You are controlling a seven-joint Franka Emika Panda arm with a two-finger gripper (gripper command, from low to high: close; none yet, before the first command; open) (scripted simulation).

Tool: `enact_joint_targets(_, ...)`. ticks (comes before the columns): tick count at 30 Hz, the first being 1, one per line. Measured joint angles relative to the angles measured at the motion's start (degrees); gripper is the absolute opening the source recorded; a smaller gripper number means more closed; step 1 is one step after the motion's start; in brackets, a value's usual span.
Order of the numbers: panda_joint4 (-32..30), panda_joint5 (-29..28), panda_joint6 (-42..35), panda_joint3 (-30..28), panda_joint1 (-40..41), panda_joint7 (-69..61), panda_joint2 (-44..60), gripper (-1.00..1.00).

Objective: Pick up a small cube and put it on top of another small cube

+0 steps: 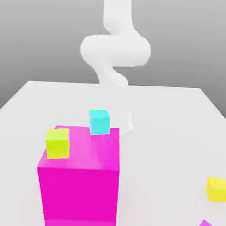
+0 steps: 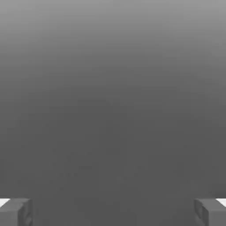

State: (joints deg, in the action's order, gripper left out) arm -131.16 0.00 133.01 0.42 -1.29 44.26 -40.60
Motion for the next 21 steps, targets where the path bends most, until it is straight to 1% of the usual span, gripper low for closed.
enact_joint_targets(13, 3.3, -0.4, 6.4, 3.4, -5.8, -7.9, 27.3, 0.0)
enact_joint_targets(21, 5.2, -2.3, 10.3, 5.8, -9.8, -11.5, 44.0, 0.0)
